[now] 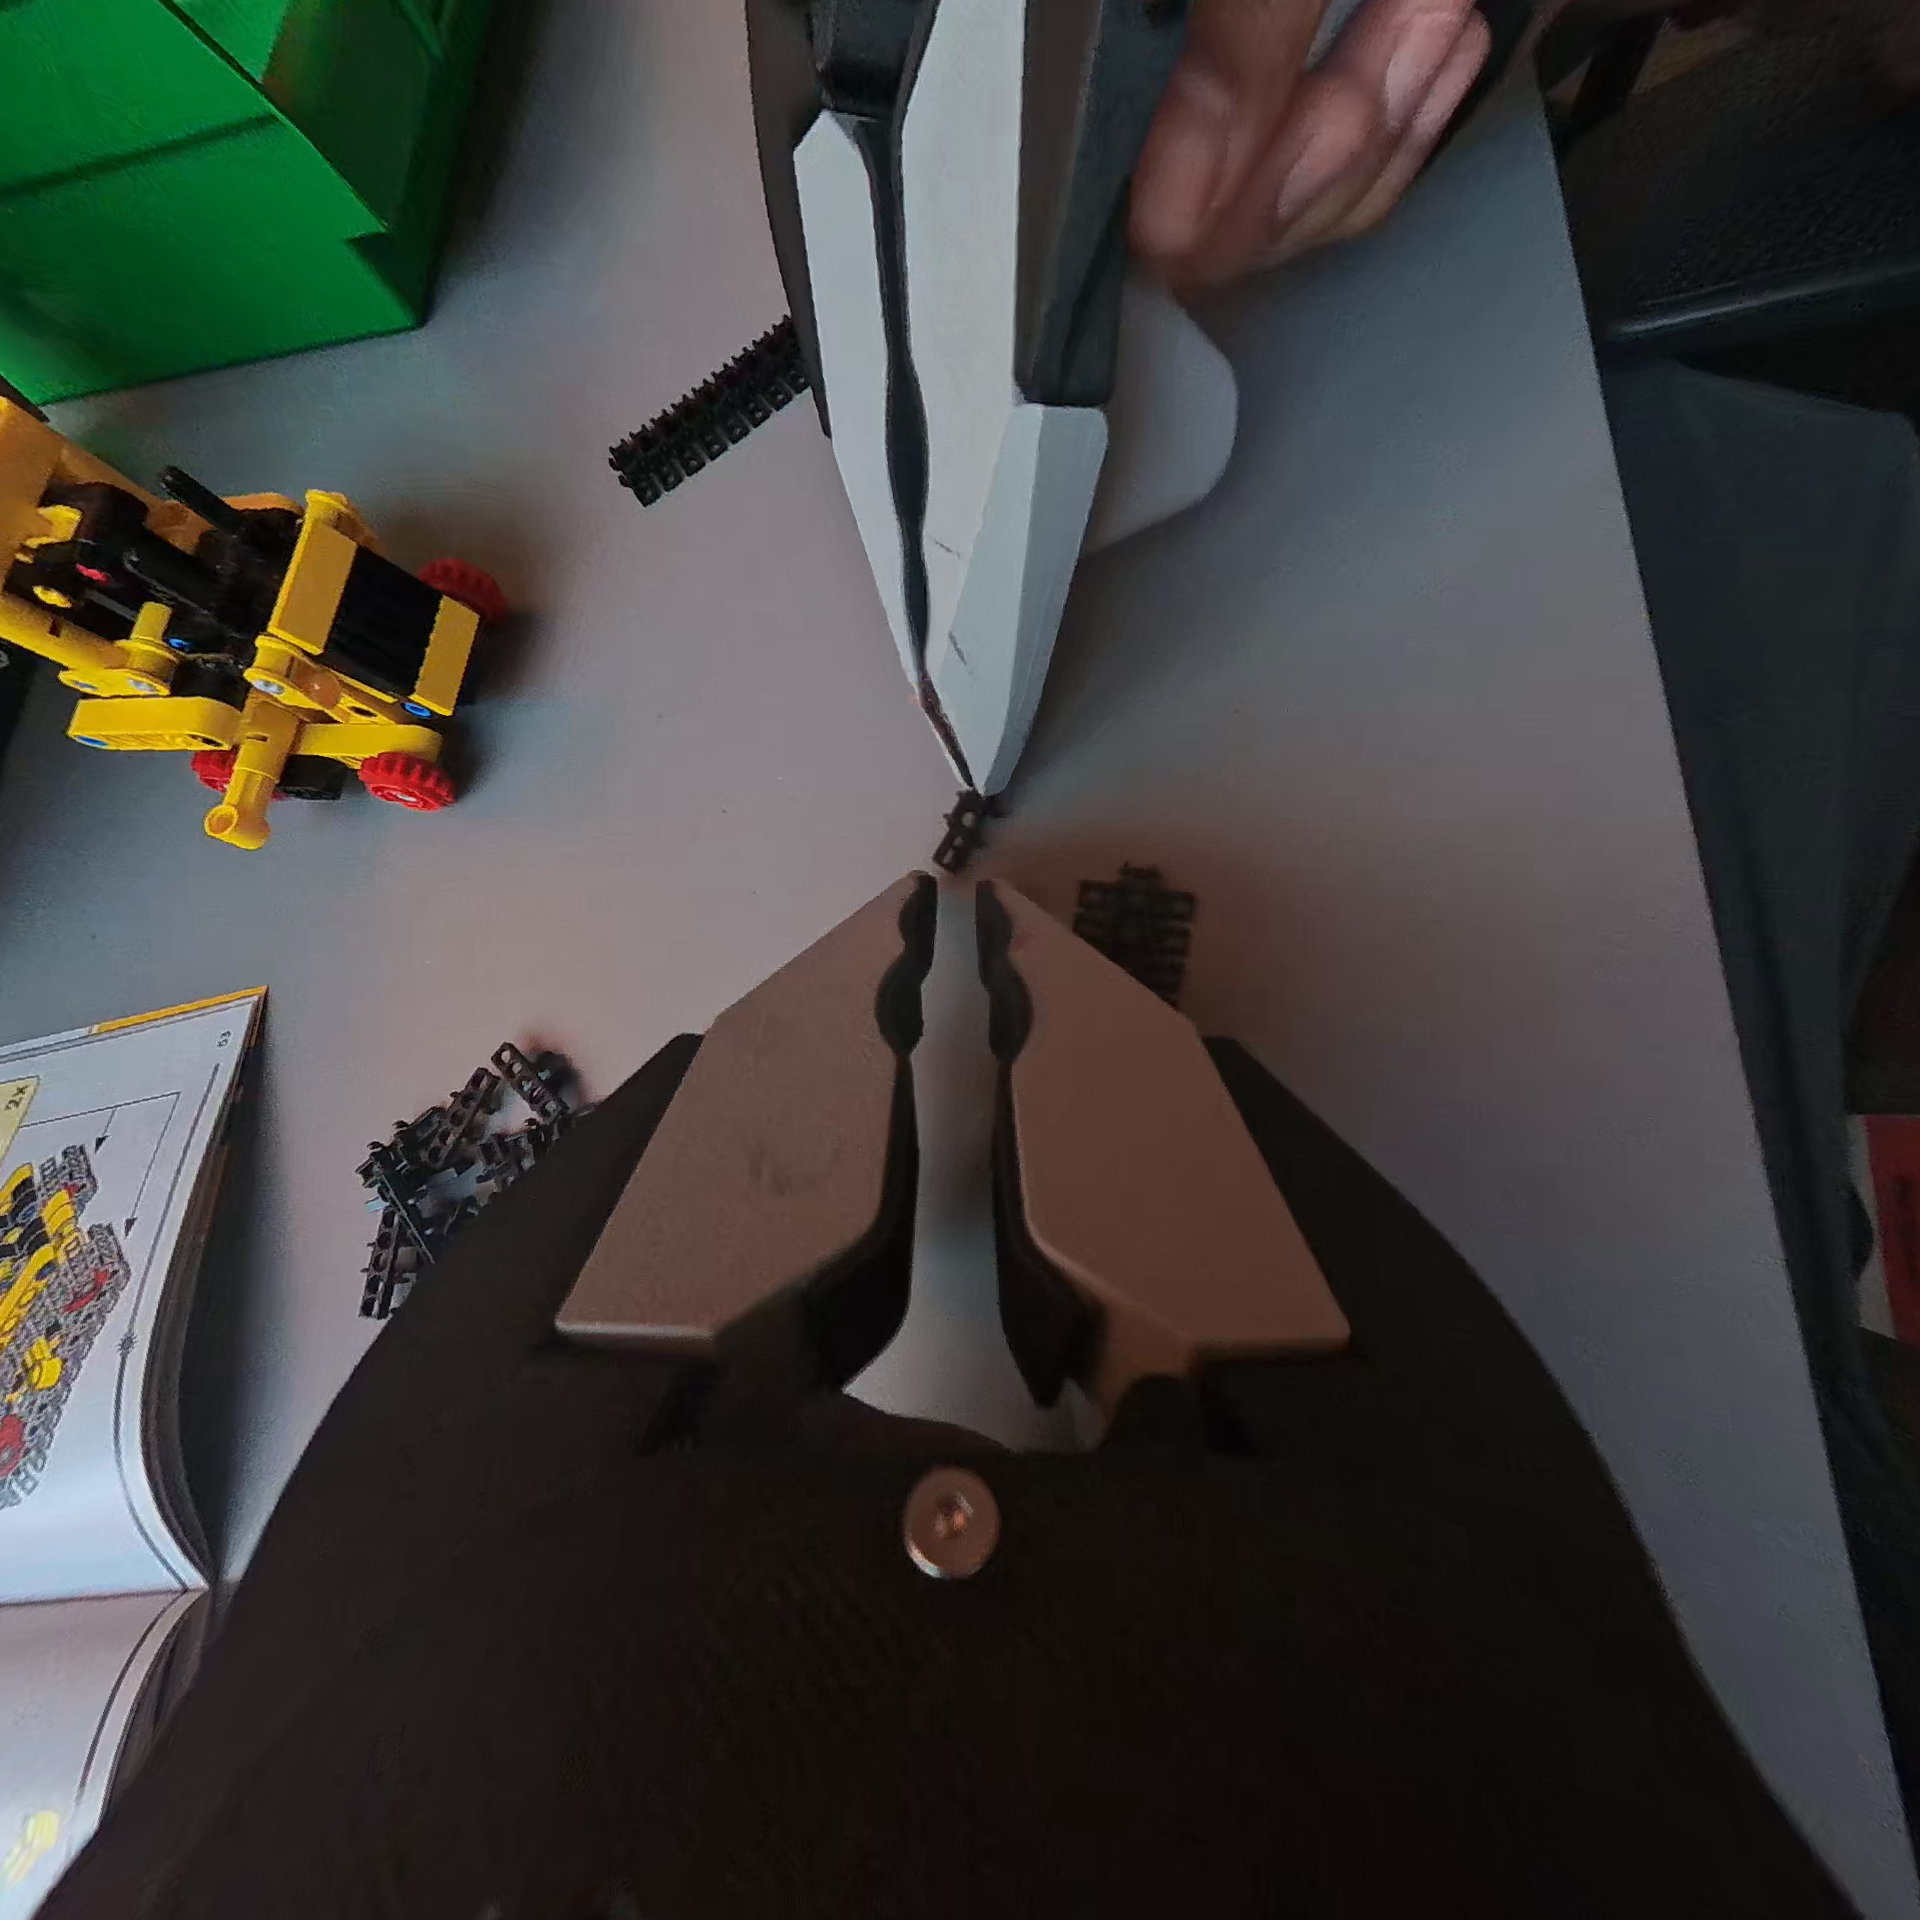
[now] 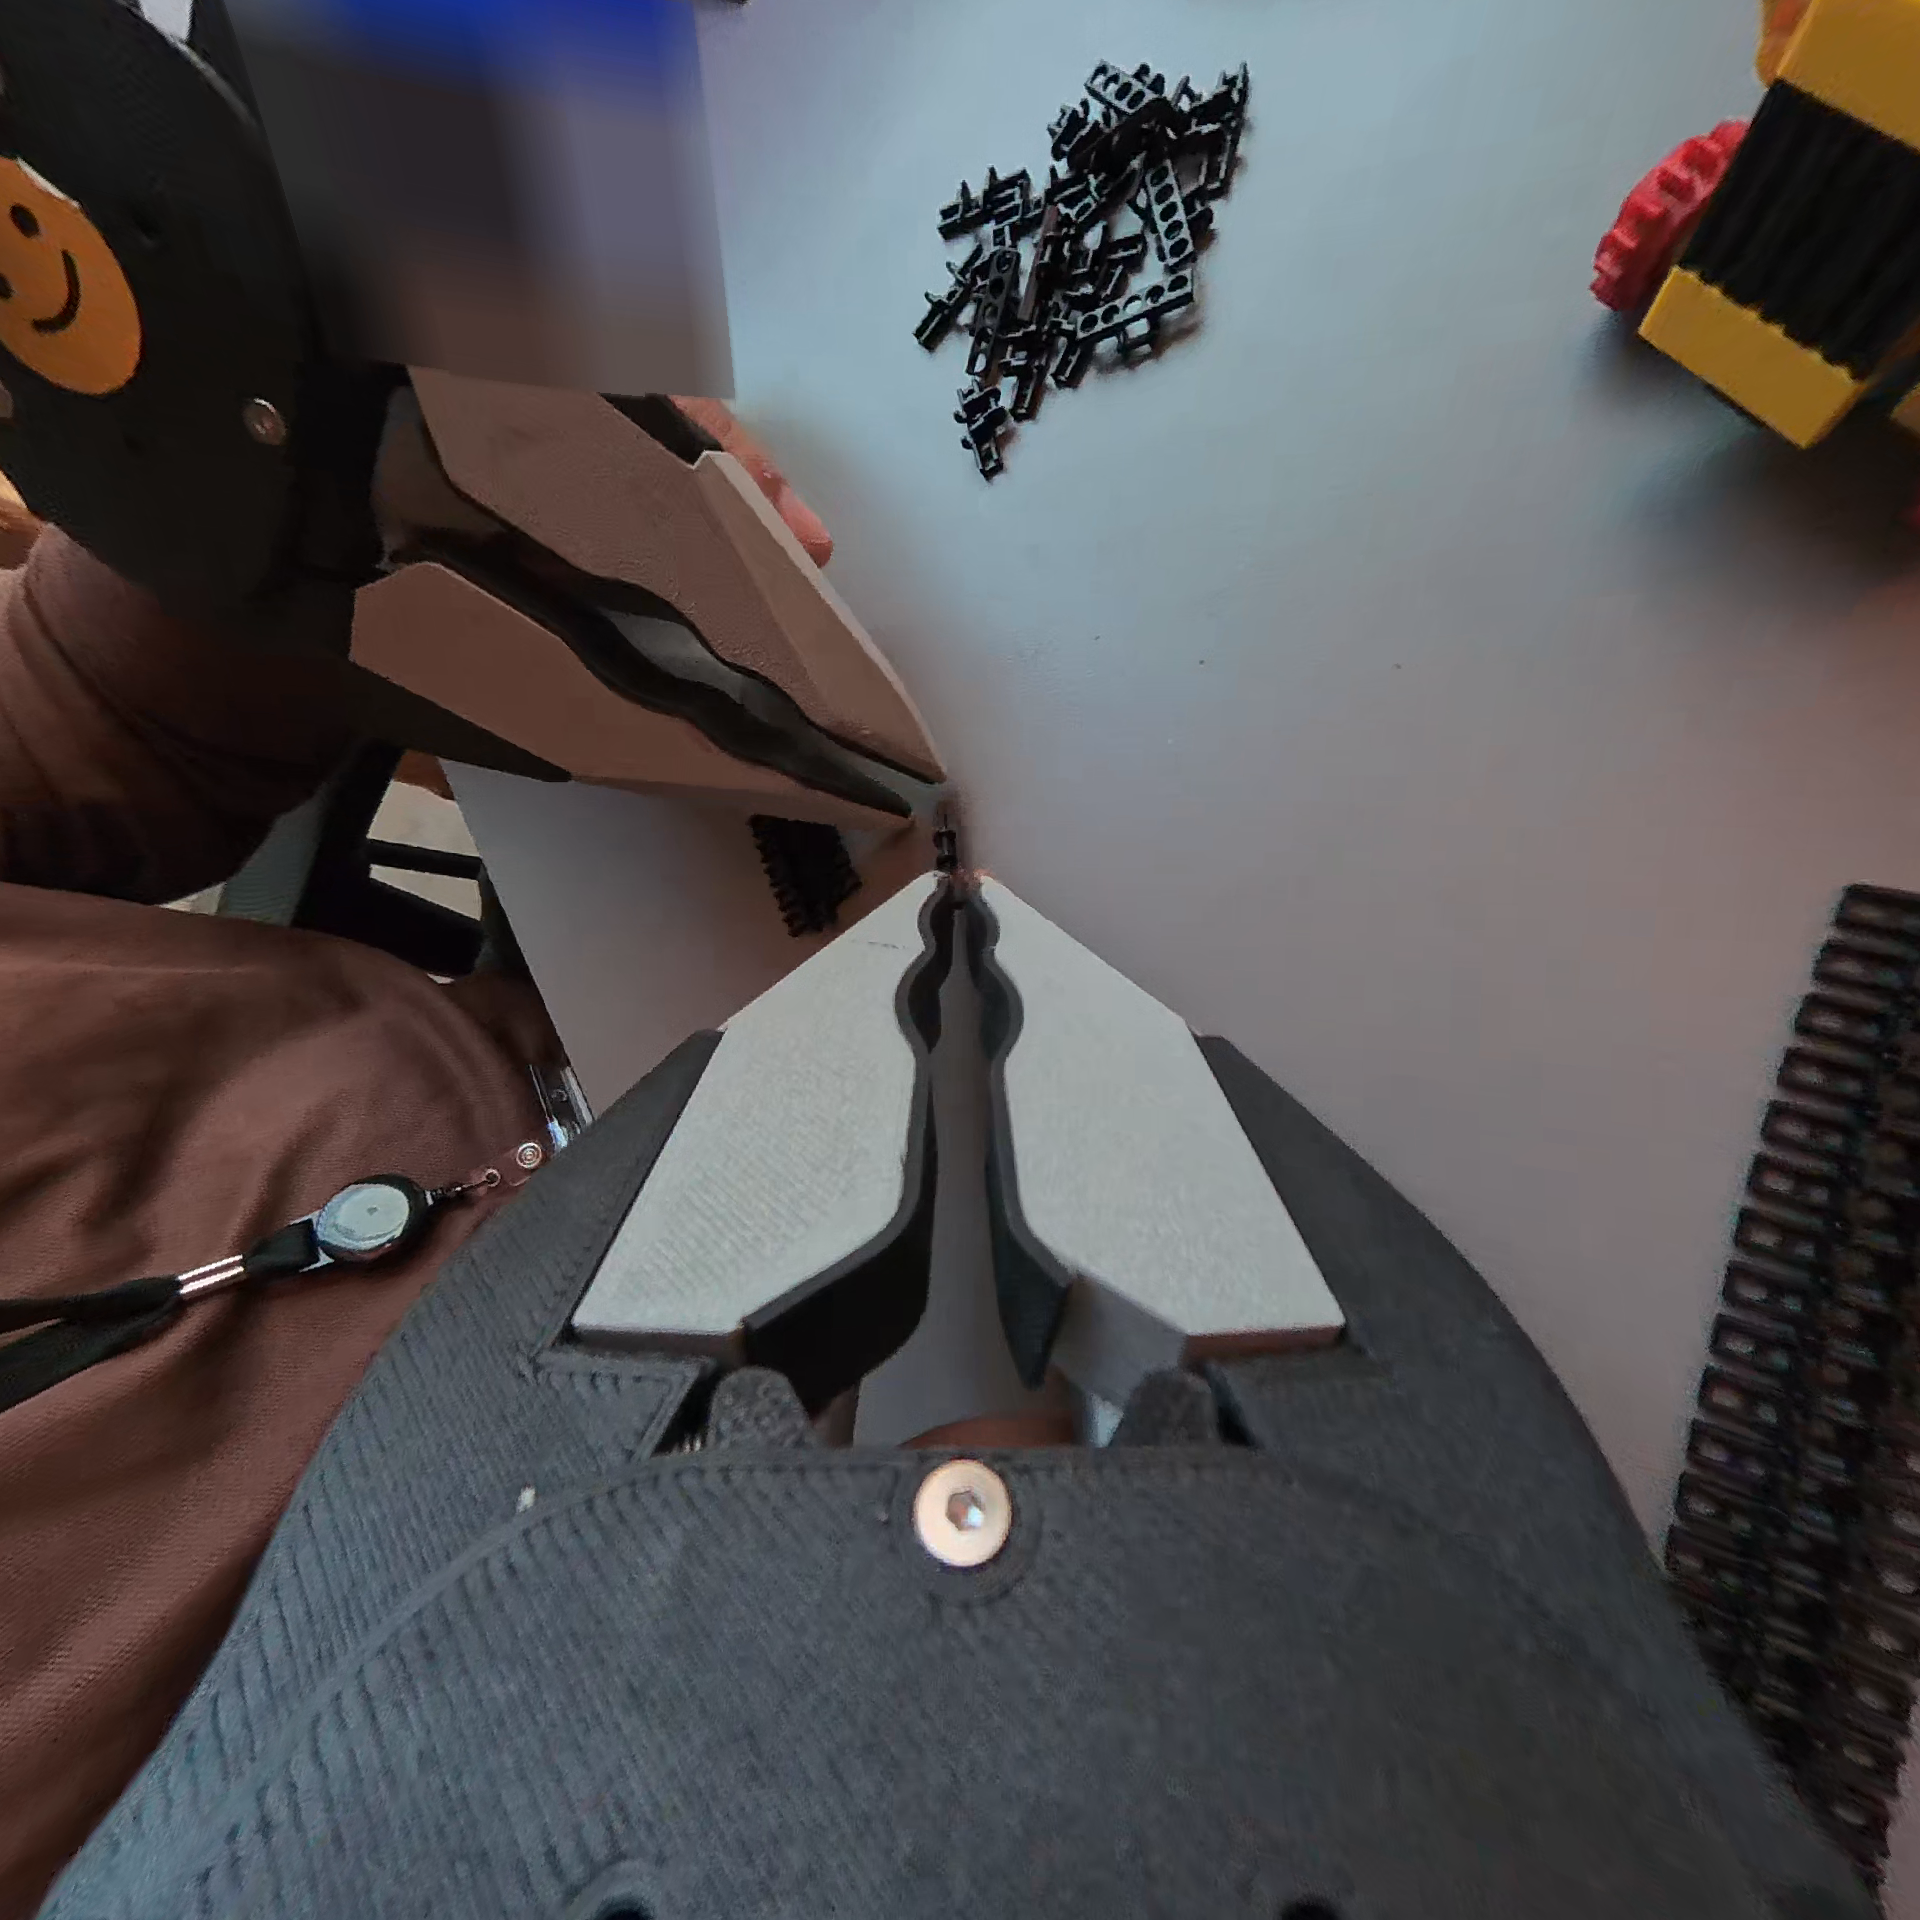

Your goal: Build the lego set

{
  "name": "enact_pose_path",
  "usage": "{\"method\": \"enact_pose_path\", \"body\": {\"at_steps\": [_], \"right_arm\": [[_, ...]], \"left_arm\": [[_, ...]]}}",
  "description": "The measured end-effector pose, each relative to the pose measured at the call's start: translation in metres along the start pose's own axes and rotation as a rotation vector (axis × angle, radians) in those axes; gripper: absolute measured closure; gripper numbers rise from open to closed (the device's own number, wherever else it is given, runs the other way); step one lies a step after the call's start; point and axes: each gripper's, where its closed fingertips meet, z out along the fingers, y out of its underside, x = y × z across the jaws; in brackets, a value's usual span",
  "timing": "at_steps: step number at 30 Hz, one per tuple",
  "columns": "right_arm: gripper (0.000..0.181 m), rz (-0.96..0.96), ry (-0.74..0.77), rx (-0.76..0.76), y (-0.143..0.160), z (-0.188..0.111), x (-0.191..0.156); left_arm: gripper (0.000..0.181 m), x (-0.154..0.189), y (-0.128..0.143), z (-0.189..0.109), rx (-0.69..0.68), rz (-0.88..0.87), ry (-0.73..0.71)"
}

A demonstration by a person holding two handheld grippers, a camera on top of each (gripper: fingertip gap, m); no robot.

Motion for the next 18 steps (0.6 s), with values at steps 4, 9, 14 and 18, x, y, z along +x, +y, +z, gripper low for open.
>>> {"method": "enact_pose_path", "body": {"at_steps": [4,9,14,18], "right_arm": [[0.181,0.017,-0.005,-0.019,0.003,-0.001,-0.001],[0.181,0.014,0.018,-0.009,0.001,-0.005,0.004],[0.175,0.012,-0.019,-0.011,0.003,-0.011,0.003],[0.176,0.000,0.002,0.007,0.000,-0.016,0.009]], "left_arm": [[0.176,-0.001,0.000,0.000,0.000,-0.012,0.002],[0.175,-0.001,0.000,0.000,0.000,-0.010,-0.002],[0.175,0.000,0.002,-0.003,0.001,-0.014,0.009],[0.175,-0.001,0.002,-0.003,0.001,-0.022,0.012]]}}
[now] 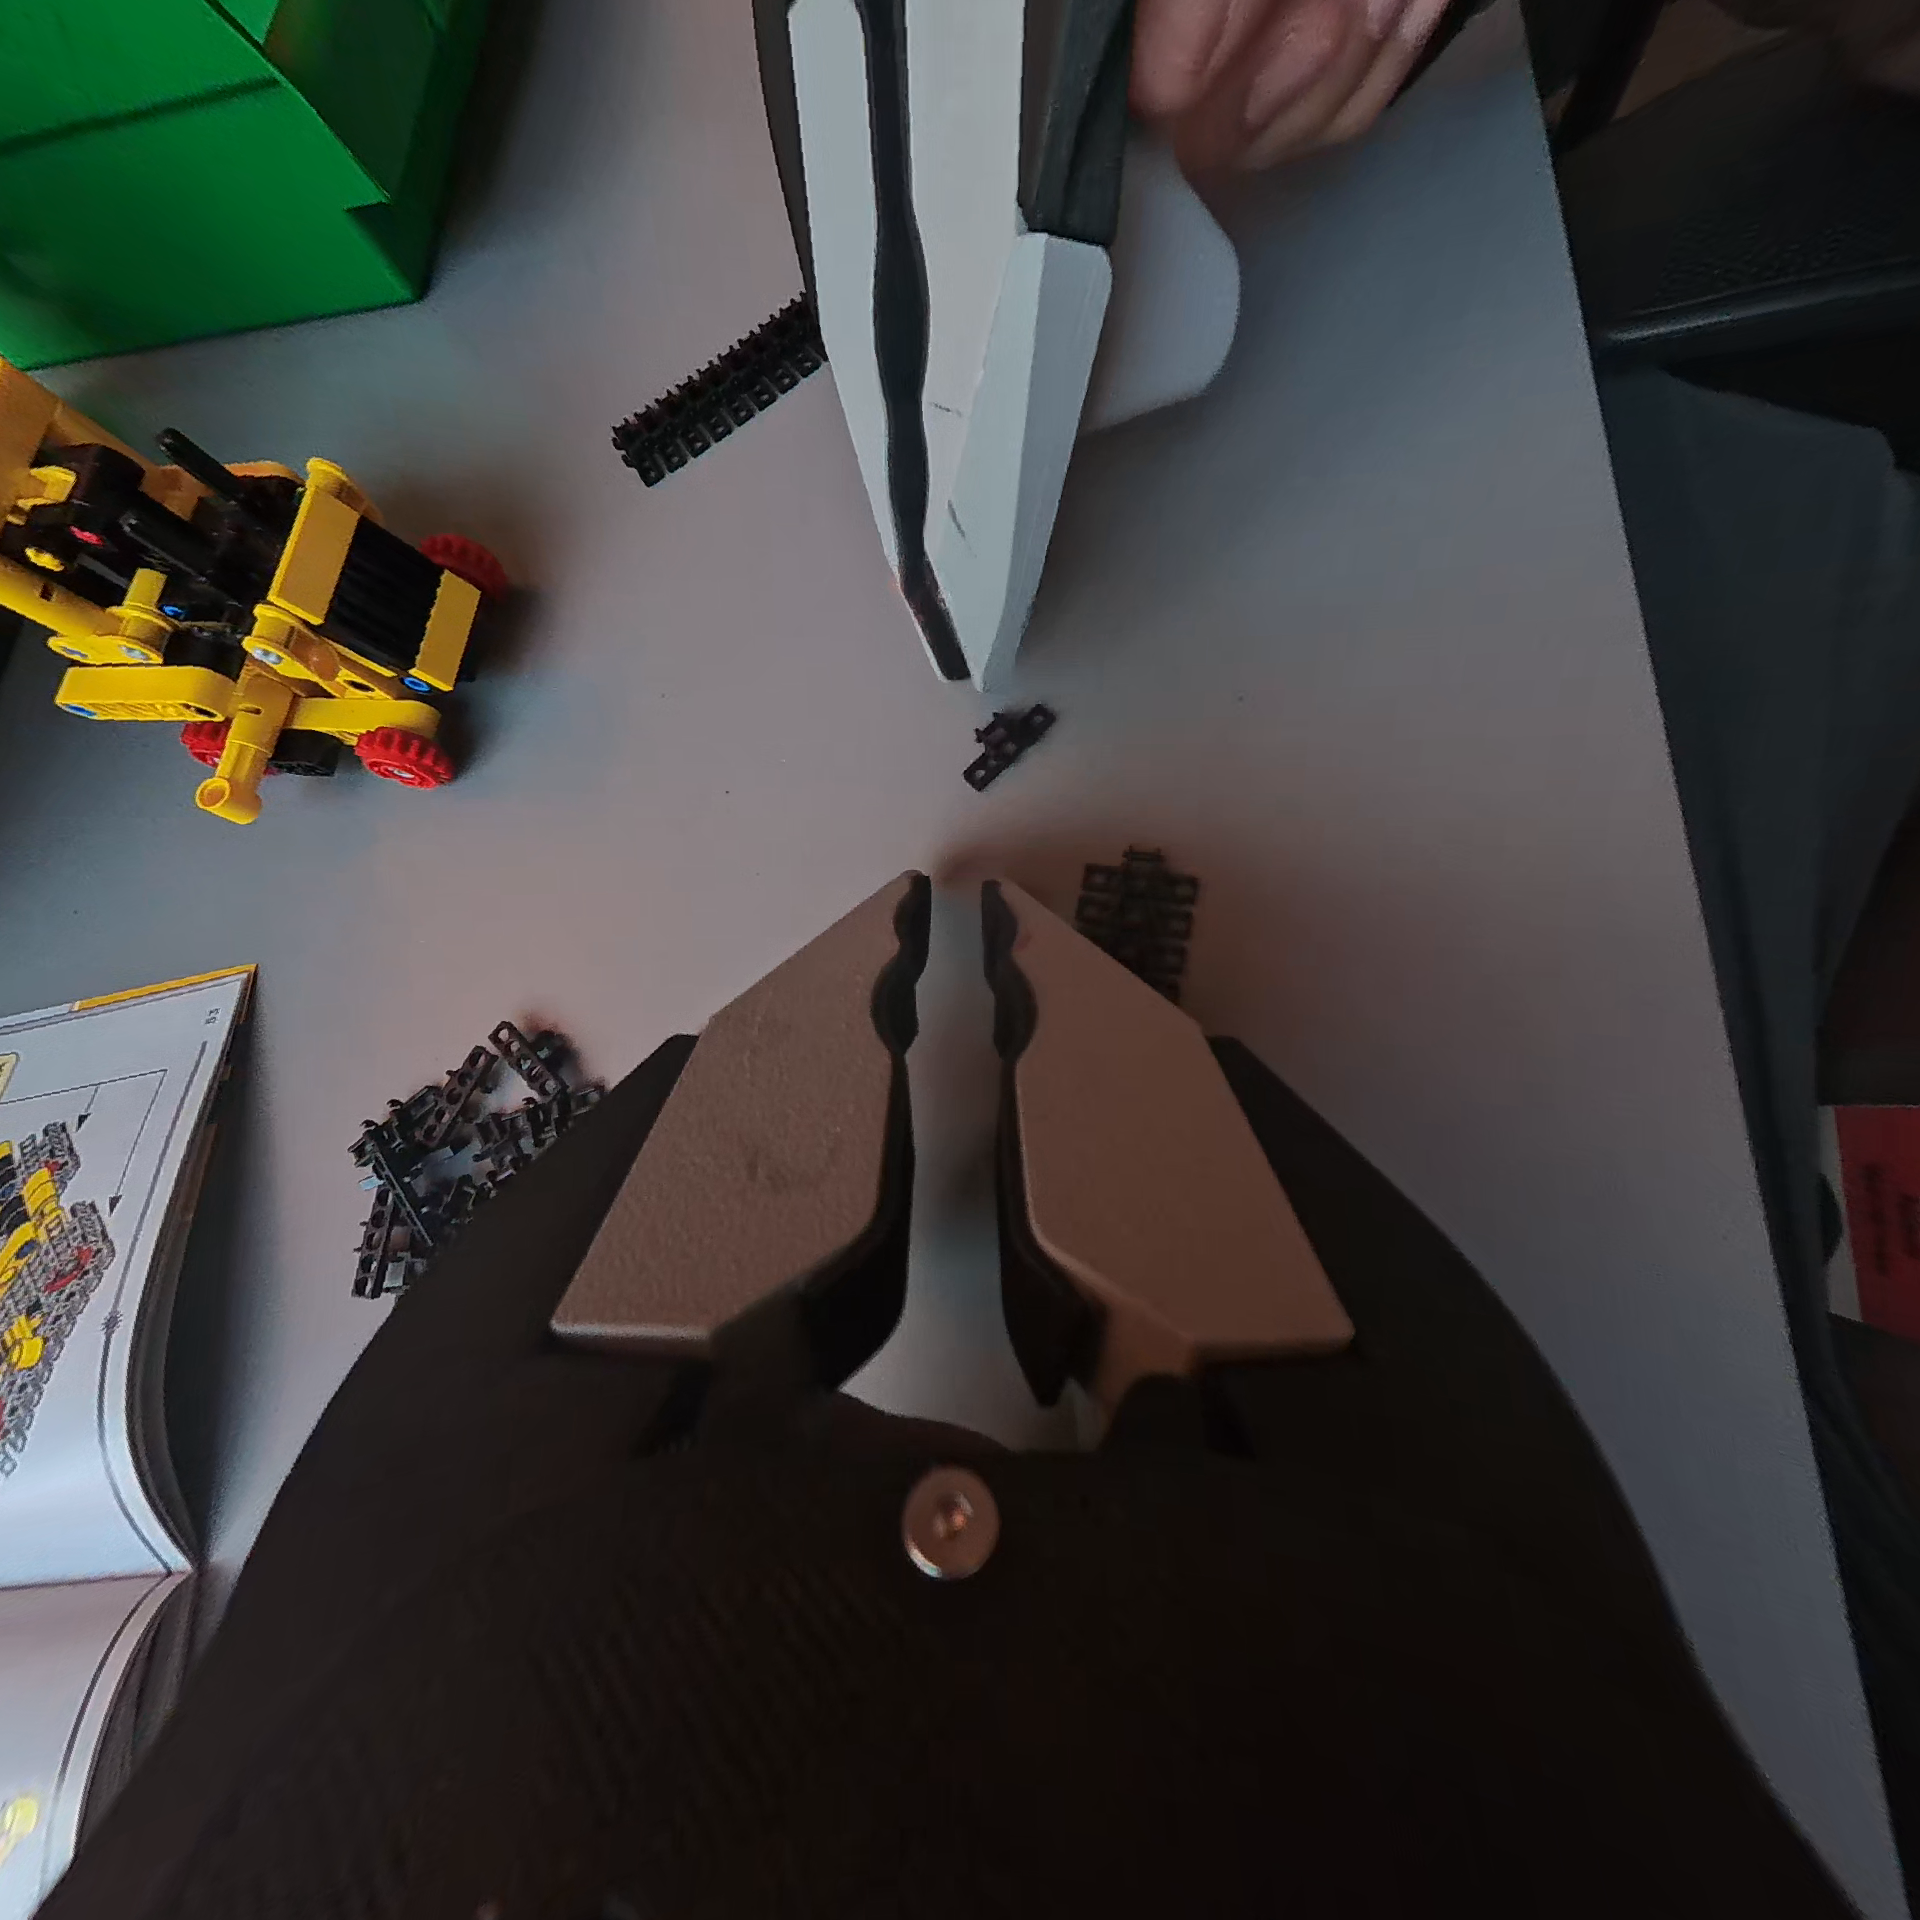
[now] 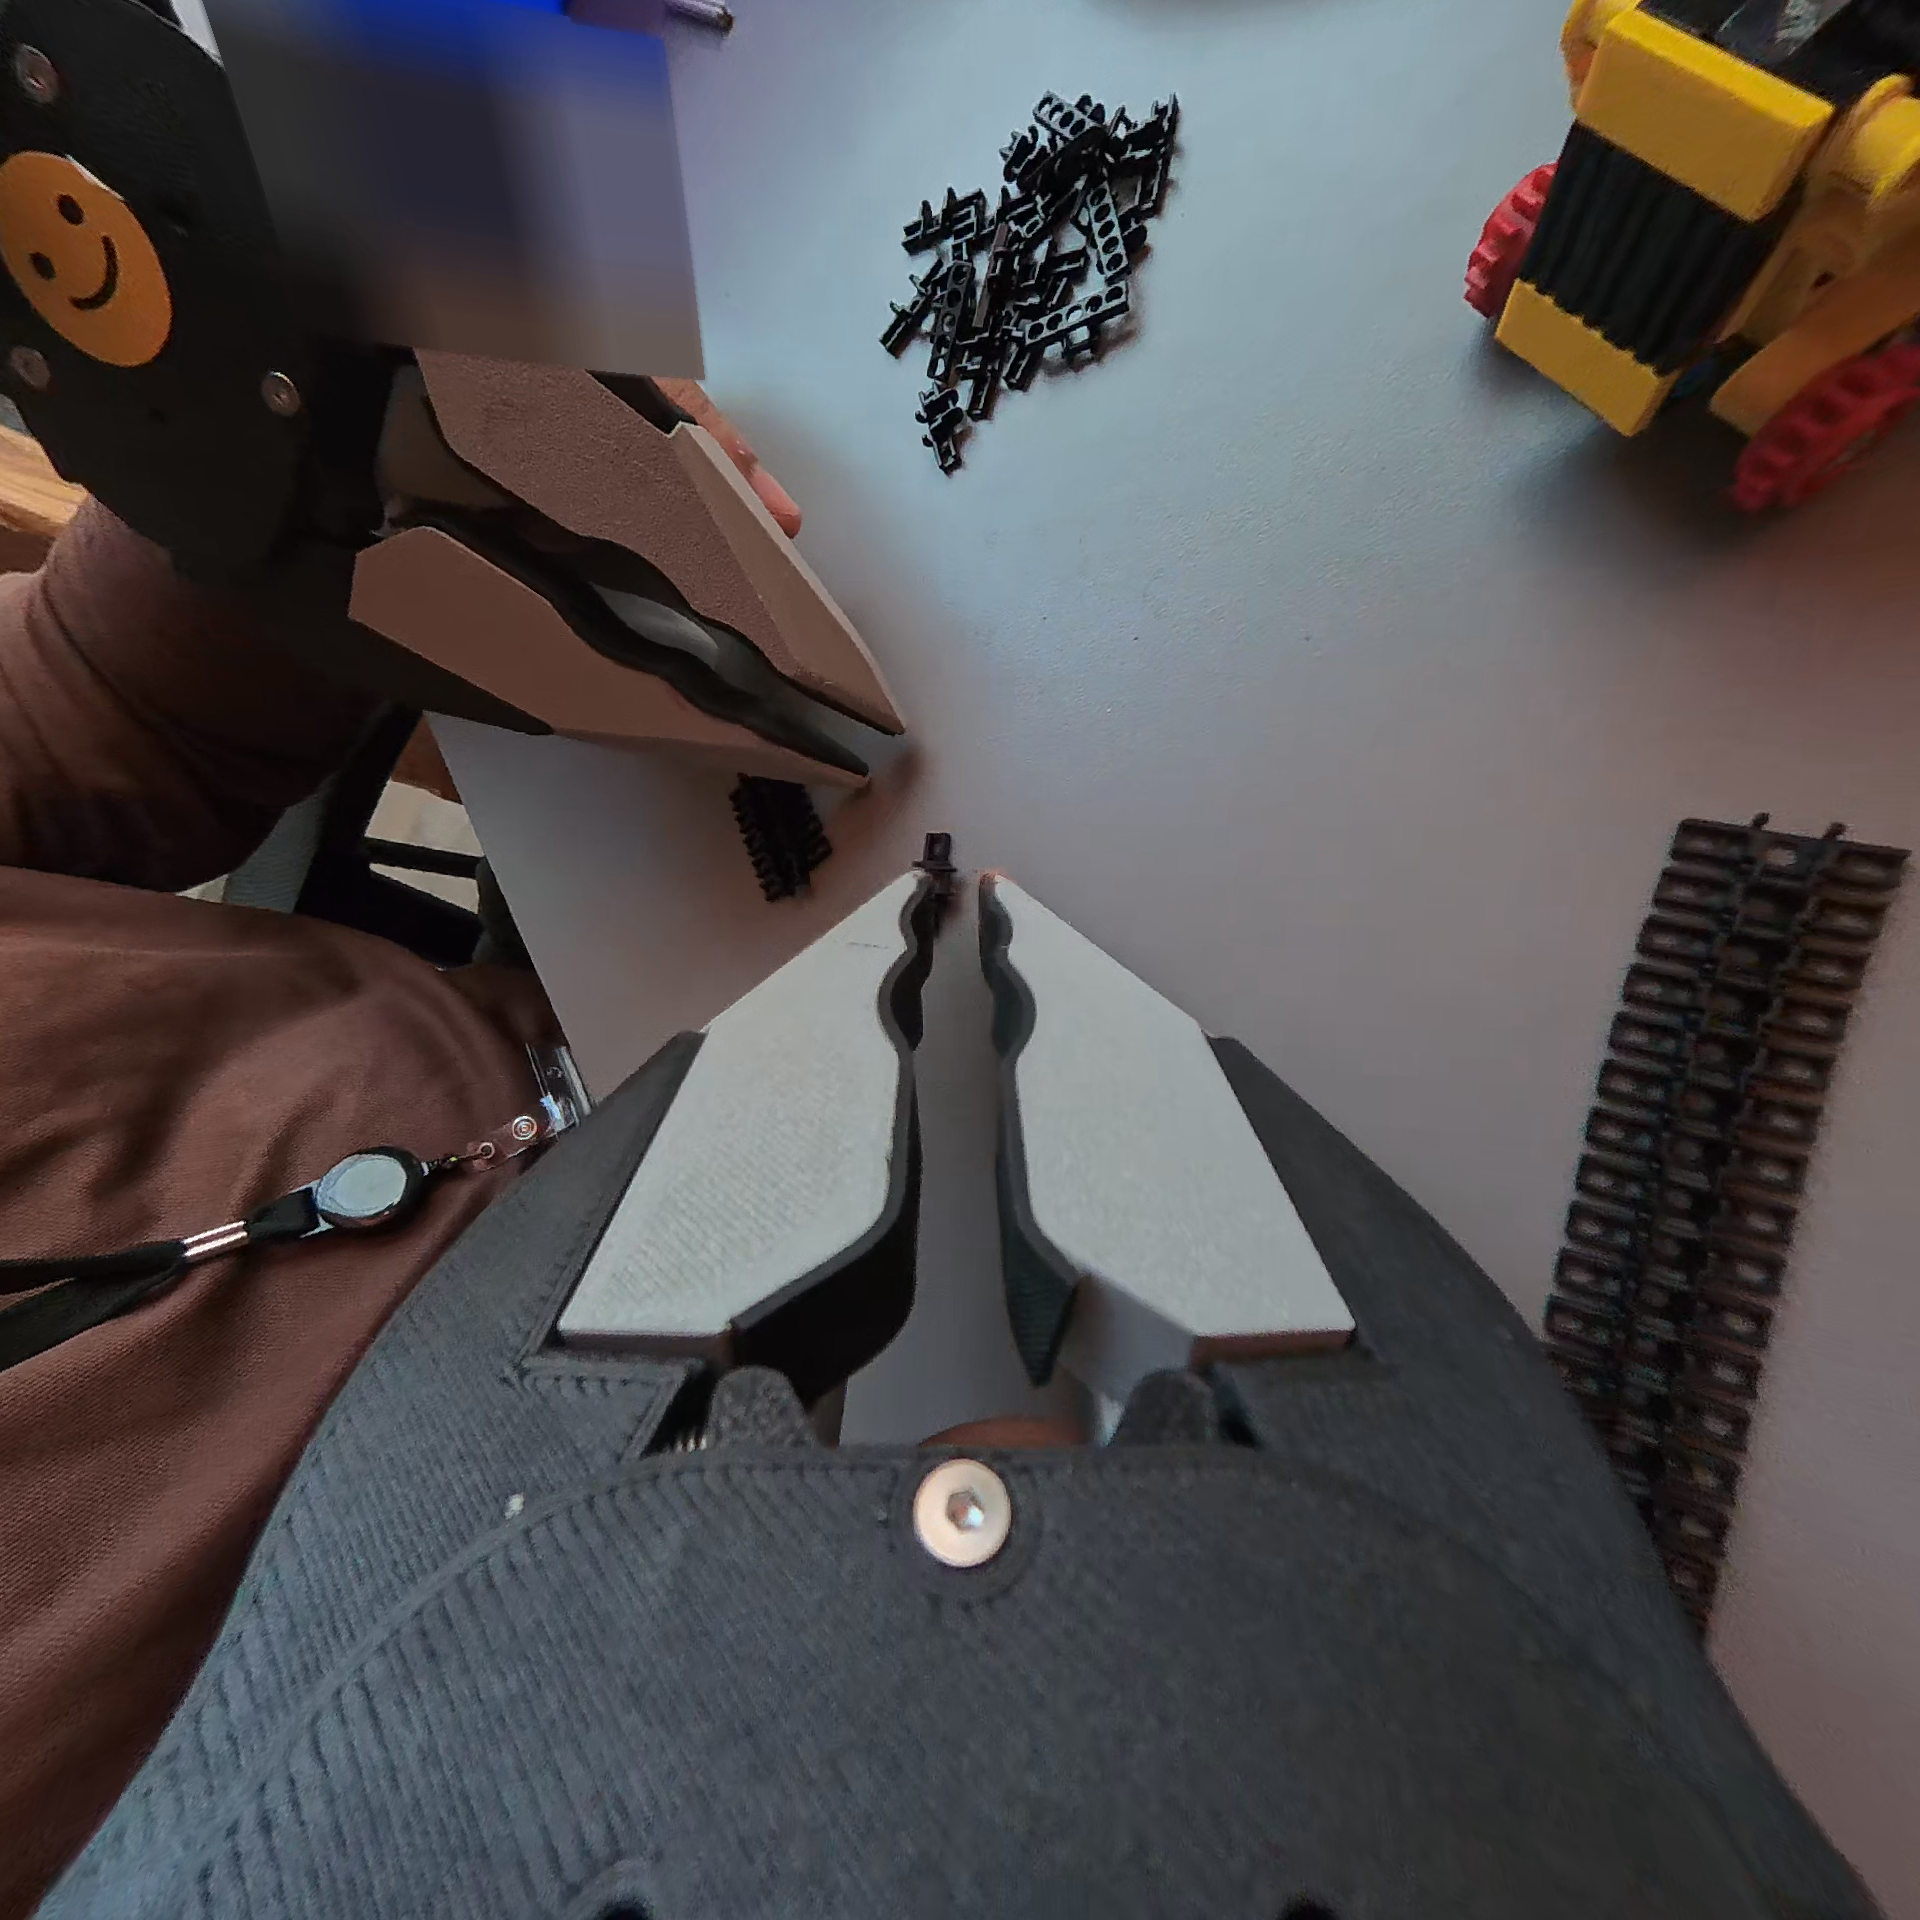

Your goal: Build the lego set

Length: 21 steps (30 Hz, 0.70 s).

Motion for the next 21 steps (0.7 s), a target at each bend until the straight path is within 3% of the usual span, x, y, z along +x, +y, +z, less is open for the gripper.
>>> {"method": "enact_pose_path", "body": {"at_steps": [8,12,16,21], "right_arm": [[0.178,-0.228,0.110,-0.006,-0.002,-0.008,0.005],[0.177,-0.342,0.132,0.007,-0.005,-0.007,0.001],[0.178,-0.328,0.081,-0.015,0.002,-0.003,-0.003],[0.176,-0.342,0.070,-0.063,0.011,0.004,-0.005]], "left_arm": [[0.172,-0.002,0.001,-0.001,0.000,-0.014,-0.004],[0.169,0.004,-0.001,-0.010,0.047,-0.073,0.077],[0.169,0.016,-0.007,-0.021,0.118,-0.109,0.182],[0.168,0.029,-0.005,-0.016,0.072,-0.051,0.216]]}}
